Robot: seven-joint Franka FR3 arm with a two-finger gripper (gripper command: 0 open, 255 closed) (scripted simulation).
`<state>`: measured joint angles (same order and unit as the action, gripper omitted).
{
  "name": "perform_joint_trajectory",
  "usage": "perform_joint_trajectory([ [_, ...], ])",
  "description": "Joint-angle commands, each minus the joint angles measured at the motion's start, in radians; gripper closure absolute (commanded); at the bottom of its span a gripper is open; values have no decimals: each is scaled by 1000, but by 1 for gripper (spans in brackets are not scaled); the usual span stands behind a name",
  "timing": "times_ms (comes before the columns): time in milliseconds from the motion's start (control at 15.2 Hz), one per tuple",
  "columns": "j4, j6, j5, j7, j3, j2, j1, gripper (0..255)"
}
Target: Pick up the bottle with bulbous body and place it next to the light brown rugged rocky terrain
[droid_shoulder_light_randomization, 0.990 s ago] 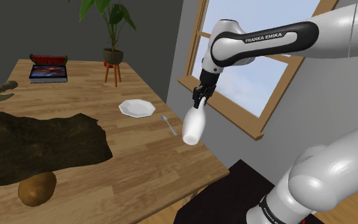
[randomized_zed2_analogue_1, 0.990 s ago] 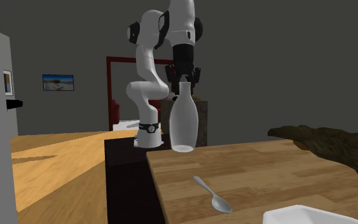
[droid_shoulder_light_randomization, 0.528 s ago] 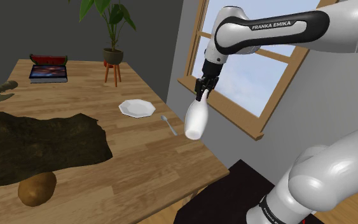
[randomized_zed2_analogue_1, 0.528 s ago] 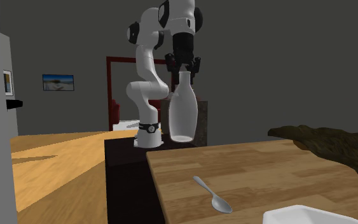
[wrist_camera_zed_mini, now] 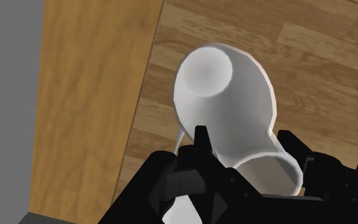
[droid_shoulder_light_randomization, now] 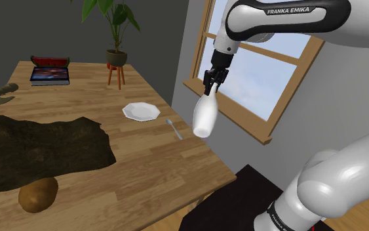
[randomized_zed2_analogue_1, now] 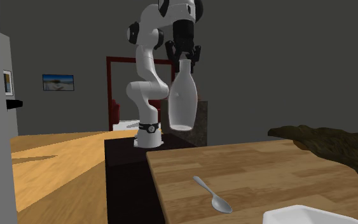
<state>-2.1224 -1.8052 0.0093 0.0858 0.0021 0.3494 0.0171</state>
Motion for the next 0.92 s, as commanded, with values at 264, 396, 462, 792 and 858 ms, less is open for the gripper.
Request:
perform_joint_trajectory([
  [264,85,81,0,1,-1,-4,-1,255],
  [396,115,108,0,1,-1,-8,-1,255],
  [462,131,121,0,1,-1,-10,-1,255],
  [792,211,188,-1,0,-1,-23,-1,255],
  [858,228,202,-1,0,-1,-26,-1,255],
])
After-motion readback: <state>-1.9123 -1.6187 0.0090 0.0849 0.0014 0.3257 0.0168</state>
